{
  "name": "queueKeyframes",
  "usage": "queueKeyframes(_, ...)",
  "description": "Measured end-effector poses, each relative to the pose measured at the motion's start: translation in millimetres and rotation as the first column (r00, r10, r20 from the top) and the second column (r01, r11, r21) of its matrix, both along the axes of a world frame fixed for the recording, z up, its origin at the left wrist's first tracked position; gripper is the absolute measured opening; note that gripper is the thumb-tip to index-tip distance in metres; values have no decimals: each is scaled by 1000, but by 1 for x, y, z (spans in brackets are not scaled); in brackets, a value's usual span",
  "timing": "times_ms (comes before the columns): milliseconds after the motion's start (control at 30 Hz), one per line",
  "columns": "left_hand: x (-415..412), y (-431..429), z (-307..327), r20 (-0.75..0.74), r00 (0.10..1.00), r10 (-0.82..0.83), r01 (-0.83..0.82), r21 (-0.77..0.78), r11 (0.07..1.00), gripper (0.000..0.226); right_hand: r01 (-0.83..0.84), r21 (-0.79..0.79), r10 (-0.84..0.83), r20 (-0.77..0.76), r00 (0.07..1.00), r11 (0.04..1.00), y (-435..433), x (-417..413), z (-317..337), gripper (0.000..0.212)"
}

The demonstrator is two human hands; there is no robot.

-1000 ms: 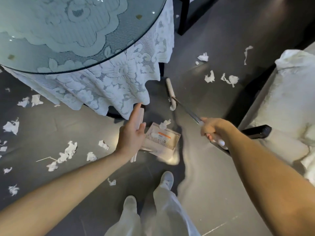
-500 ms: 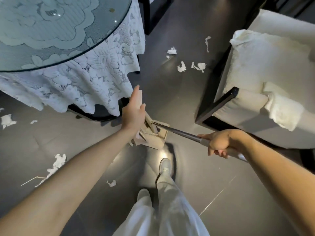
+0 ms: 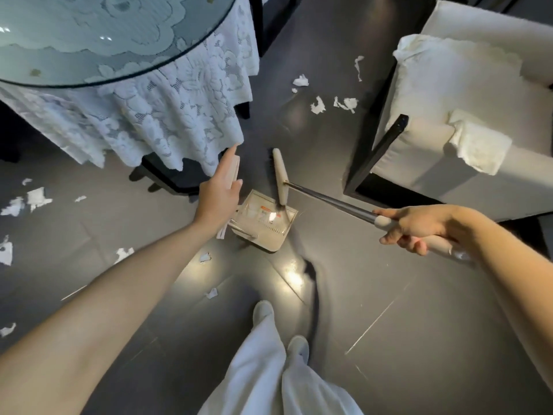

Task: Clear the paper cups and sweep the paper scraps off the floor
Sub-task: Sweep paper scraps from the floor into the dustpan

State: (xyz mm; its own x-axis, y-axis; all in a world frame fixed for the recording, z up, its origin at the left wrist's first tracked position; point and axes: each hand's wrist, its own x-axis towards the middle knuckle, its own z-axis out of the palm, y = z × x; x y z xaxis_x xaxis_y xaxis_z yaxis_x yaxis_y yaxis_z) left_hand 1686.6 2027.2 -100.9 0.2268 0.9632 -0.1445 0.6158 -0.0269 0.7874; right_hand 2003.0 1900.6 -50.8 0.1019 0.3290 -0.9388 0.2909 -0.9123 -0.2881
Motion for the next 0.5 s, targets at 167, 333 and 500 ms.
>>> queueKeyframes(167, -37, -42, 17, -12, 998, 68, -68, 14, 998, 63, 56, 6, -56, -20, 998, 998, -12, -26, -11, 52)
queueKeyframes(333, -82, -86, 24, -53, 986, 158, -158, 9, 987, 61, -71, 87, 61, 108, 992, 994, -30, -64, -44, 46)
queueKeyframes(500, -141, -122, 26, -97, 975, 201, -203, -3, 979, 60, -239, 153, 196, 250, 948, 959, -45, -121, -73, 50)
